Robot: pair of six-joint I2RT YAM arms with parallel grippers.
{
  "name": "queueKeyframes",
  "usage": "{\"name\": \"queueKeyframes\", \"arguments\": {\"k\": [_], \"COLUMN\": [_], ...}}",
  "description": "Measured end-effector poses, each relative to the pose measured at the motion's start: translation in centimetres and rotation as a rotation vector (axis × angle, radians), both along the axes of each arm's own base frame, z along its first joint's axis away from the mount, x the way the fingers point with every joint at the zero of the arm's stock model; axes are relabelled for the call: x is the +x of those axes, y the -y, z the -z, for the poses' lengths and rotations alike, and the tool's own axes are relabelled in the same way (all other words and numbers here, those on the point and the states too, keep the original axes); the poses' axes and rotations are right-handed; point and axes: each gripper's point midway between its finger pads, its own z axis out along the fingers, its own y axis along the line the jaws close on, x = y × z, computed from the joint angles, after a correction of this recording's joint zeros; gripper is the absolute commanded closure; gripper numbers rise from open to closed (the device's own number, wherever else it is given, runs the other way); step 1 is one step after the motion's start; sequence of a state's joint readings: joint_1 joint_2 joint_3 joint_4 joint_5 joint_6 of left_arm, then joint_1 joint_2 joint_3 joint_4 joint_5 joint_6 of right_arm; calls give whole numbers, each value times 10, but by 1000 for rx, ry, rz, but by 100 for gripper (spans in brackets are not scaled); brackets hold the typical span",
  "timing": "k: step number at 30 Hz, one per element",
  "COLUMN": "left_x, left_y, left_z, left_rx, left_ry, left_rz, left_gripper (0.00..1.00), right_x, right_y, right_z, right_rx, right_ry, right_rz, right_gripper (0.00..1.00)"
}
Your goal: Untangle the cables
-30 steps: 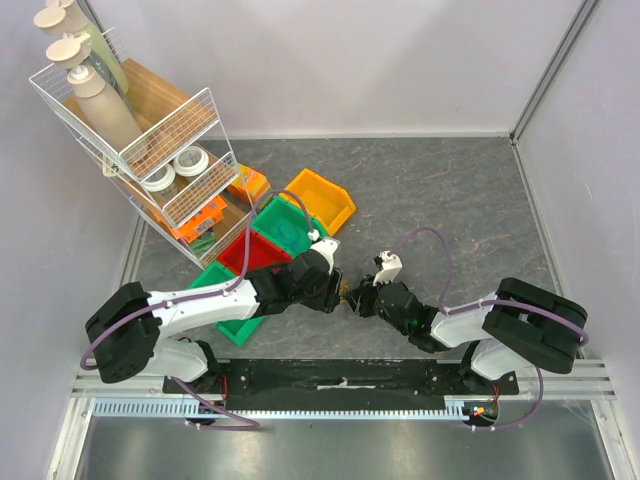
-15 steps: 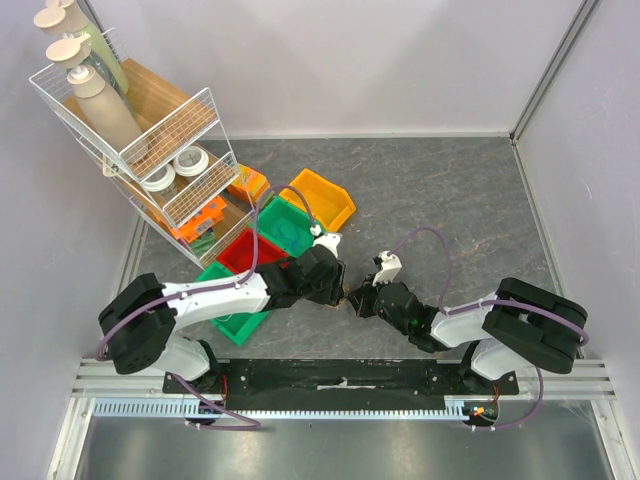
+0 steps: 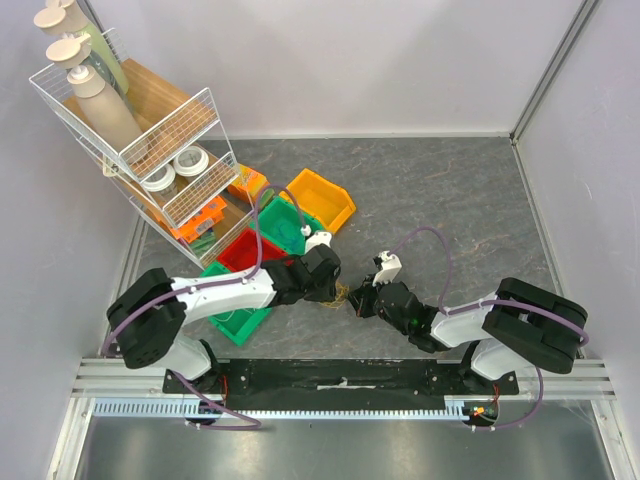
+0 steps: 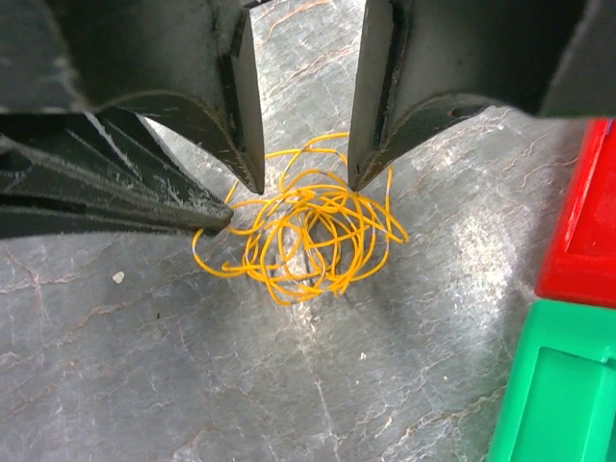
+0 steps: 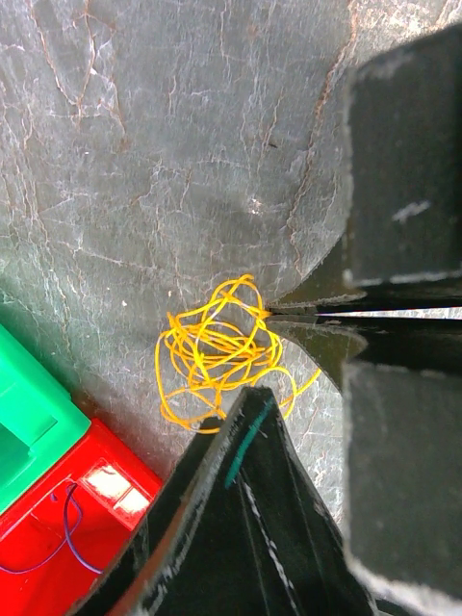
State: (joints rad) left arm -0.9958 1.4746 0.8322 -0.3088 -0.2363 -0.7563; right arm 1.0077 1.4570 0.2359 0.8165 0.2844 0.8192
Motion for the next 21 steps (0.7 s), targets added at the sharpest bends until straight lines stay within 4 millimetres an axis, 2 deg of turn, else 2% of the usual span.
{"name": "queueKeyframes", "arguments": {"k": [4,6,9,12,18,21], "left_x": [7,9,10,12,10,4], "left_y": [6,7,5,4,5,9], "left_z": [6,10,14,14,8,-3], "left_rx": [21,37,64,91,96,40], "left_ry": [-10,-14,-23,-32,-38,-34], "left_rz": [-17,-22,-27,-29,-3,33], "left_gripper": [66,74,92,98,98,98], "right_x": [0,0,0,0,-2,-3], "right_y": [0,0,0,0,-5,-8], "right_z": [0,0,0,0,-3,-6], "right_rx": [0,0,0,0,13,28], "right_ry": [0,0,0,0,7,15], "right_rz": [0,0,0,-3,-29,-44], "right_gripper": [100,100,99,93,78,71]}}
